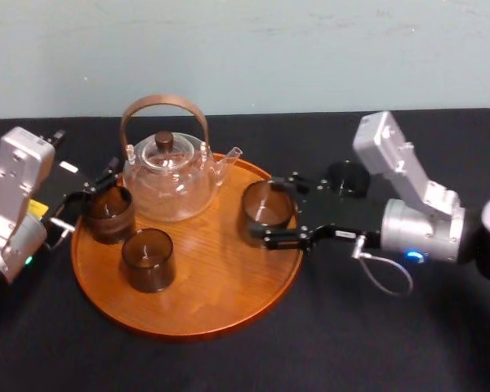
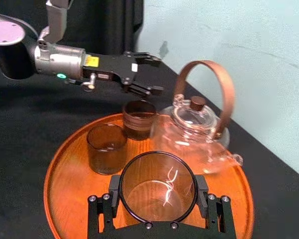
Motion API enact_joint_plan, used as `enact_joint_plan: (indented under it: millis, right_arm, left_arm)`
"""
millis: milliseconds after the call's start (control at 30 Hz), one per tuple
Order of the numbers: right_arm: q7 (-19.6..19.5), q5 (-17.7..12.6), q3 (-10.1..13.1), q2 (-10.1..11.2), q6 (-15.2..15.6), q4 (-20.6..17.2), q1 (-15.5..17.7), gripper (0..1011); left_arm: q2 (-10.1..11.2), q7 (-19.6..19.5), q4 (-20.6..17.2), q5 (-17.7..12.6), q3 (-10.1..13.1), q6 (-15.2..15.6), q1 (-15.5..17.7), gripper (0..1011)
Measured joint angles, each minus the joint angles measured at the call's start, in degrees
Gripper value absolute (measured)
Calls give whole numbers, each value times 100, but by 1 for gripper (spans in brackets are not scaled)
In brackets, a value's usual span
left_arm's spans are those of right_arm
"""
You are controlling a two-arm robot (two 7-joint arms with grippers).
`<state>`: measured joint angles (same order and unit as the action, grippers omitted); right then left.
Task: Pick up the glass from the table and place it on the tray.
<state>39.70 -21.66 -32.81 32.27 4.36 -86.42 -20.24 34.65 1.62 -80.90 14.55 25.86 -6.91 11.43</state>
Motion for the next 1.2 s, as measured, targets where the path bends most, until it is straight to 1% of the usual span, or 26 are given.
enact_joint_plan:
  millis: [33, 133, 333, 533, 733, 1200]
  right_arm:
    - [0, 0, 0, 0, 0, 0, 0, 905]
    - [61, 39, -169, -120, -30, 135, -105, 905]
    - [142, 72, -388, -266, -77, 330, -202, 905]
    - [182, 68, -525, -365, -115, 514, -221, 905]
    - [204, 45, -613, -433, -131, 677, -221, 905]
    - [202, 51, -706, -555, -155, 995, -237, 905]
  left_arm:
    - [0, 0, 0, 0, 0, 0, 0, 1001]
    - [0, 0, 0, 0, 0, 0, 0, 1001]
    - [0, 0, 0, 0, 0, 0, 0, 1001]
    - [0, 0, 0, 0, 0, 0, 0, 1001]
    - [0, 0, 0, 0, 0, 0, 0, 1001]
    - [0, 0, 0, 0, 0, 0, 0, 1001]
